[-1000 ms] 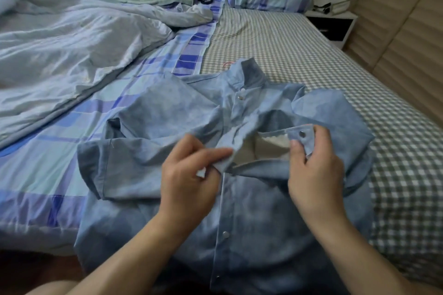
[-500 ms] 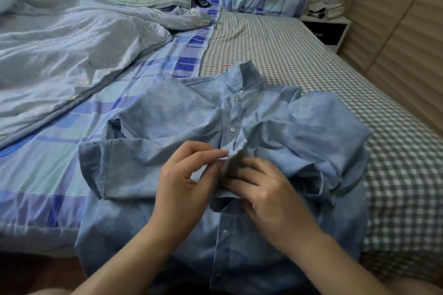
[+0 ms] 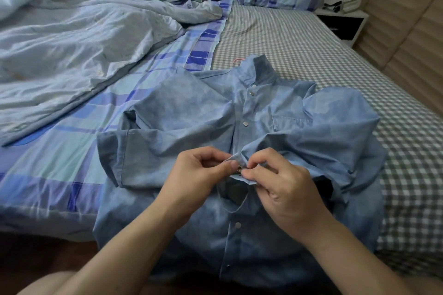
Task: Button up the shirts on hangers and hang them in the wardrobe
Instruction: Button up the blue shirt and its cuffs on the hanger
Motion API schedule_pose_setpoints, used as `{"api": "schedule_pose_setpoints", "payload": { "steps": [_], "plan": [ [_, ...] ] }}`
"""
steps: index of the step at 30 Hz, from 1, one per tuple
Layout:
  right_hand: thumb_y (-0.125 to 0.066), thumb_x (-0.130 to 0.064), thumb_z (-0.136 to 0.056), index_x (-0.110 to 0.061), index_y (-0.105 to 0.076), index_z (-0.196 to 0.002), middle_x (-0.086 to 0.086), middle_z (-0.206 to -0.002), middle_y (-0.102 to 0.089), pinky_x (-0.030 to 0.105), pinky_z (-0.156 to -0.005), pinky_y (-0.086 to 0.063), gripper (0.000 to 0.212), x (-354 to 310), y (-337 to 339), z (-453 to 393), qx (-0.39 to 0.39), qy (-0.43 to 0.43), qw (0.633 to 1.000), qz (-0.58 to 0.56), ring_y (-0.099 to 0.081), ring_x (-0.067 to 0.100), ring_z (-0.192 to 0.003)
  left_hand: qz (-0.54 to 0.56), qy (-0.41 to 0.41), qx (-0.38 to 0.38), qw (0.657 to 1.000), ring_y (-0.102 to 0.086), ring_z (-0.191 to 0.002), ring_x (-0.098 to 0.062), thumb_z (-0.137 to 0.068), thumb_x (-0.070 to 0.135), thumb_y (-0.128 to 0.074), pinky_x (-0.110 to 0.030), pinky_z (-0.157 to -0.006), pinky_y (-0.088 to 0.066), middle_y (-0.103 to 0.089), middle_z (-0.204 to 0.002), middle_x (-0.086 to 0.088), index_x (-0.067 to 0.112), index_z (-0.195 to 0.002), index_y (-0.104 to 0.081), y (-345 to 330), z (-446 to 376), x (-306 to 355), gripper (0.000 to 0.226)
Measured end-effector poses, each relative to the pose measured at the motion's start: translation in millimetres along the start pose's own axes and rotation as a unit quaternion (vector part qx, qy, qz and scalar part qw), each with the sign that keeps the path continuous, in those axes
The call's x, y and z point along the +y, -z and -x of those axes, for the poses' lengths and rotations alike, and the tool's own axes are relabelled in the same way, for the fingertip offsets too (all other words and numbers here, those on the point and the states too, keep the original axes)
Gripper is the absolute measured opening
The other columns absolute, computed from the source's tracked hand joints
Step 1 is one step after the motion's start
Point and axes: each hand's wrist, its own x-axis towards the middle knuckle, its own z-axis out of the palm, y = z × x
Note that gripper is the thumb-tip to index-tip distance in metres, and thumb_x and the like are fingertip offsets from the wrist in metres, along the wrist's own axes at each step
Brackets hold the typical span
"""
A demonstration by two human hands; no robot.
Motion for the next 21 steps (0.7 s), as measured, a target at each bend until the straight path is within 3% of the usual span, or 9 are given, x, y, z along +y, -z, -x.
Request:
{"api": "schedule_pose_setpoints", "payload": {
  "steps": [5,10,13,16,21],
  "plan": [
    [-0.068,0.002,-0.087,-0.006,-0.070,-0.082,0.003,-0.106,-0.066,0.032,-0.055,-0.052,0.009,-1.2,0.9,2.0,0.028,-0.007,1.000,-0.008,-0.062,0.013,-0.068,-0.012,-0.010,-0.020,1.000,-0.073,-0.079,-0.019,-0.083,0.004,-0.079,-0.025,-0.076,-0.057,-0.078,-0.083,-0.015,0.017,-0.072,-0.078,1.4,-0.4,-0.7,0.017],
    [-0.062,-0.007,-0.093,-0.004,-0.071,-0.083,0.003,-0.108,-0.070,0.032,-0.061,-0.054,0.014,-4.0,1.3,1.0,0.041,-0.014,0.999,-0.030,-0.066,0.016,-0.076,-0.029,-0.027,-0.038,0.998,-0.076,-0.085,-0.019,-0.089,0.001,-0.073,-0.025,-0.080,-0.058,-0.079,-0.087,-0.011,0.009,-0.086,-0.077,1.9,3.2,-3.0,0.009],
    [-0.066,0.000,-0.088,-0.005,-0.069,-0.081,-0.001,-0.111,-0.069,0.033,-0.062,-0.054,0.009,-2.2,2.9,1.4,0.028,-0.030,0.999,-0.033,-0.066,0.015,-0.077,-0.033,-0.051,-0.055,0.997,-0.075,-0.084,-0.012,-0.092,0.002,-0.069,-0.018,-0.075,-0.054,-0.079,-0.088,-0.007,0.007,-0.095,-0.078,2.4,4.9,-3.0,0.011],
    [-0.073,0.010,-0.079,-0.006,-0.068,-0.080,-0.003,-0.105,-0.071,0.035,-0.062,-0.054,0.017,-2.3,3.1,2.0,0.033,-0.050,0.997,-0.044,-0.067,0.016,-0.078,-0.071,-0.088,-0.063,0.992,-0.071,-0.080,-0.003,-0.095,0.000,-0.065,-0.013,-0.072,-0.049,-0.079,-0.086,0.001,0.009,-0.098,-0.079,4.0,5.6,-3.3,0.016],
    [-0.074,0.014,-0.074,-0.010,-0.063,-0.075,-0.006,-0.093,-0.067,0.033,-0.062,-0.051,0.026,-1.5,1.3,2.4,0.034,-0.086,0.993,-0.073,-0.065,0.013,-0.077,-0.149,-0.135,-0.085,0.976,-0.074,-0.099,-0.009,-0.091,-0.005,-0.068,-0.022,-0.090,-0.054,-0.079,-0.099,0.007,0.024,-0.105,-0.077,4.7,9.0,-6.8,0.033]
  ]
}}
